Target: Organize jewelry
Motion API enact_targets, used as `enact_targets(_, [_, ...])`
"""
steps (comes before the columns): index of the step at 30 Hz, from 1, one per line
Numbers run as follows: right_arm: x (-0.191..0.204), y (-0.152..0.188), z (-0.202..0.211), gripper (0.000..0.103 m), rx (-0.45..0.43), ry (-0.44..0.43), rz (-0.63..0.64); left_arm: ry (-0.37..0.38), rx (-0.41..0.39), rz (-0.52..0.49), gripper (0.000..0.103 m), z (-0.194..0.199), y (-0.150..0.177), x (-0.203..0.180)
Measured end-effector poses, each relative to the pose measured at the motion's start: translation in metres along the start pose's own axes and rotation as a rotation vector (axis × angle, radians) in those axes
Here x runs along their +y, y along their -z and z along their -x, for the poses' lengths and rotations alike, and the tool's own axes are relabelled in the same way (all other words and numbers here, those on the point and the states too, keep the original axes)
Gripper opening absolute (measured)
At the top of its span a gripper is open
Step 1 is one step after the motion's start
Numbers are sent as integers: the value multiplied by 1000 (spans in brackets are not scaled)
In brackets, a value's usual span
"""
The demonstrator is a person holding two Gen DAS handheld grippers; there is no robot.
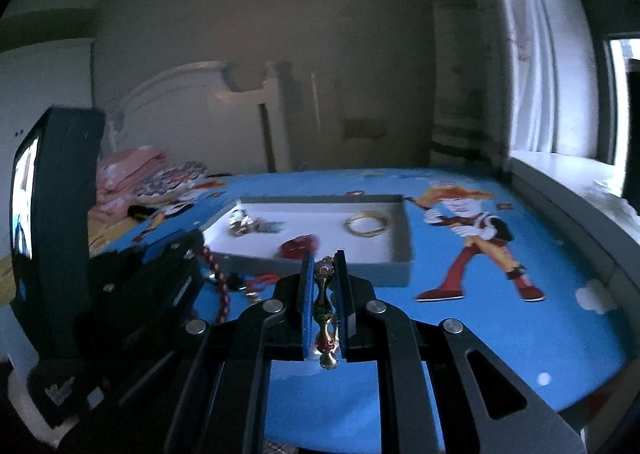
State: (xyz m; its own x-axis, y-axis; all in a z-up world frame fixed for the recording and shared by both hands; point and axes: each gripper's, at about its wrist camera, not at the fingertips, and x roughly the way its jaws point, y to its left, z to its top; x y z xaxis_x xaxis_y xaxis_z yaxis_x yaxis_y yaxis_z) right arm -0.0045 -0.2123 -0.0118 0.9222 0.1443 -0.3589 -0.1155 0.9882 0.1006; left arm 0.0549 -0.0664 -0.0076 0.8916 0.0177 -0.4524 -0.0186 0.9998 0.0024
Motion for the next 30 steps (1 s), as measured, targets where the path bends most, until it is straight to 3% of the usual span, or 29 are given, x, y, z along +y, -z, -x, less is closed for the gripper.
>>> enact_targets(11, [45,3,-14,11,41,-84,79,-28,-15,14,11,-4,4,50])
enact_targets(24, [50,-22,-48,11,37,-45,113,-25,-14,-20,11,-26,-14,38])
enact_targets(27, [45,-36,-62,11,41,-34,106,-37,-41,-41,1,-37,-27,36])
enact_targets(30, [41,-48,-76,11,44,-18,111,-46,-63,-49,1,-47,-45,32])
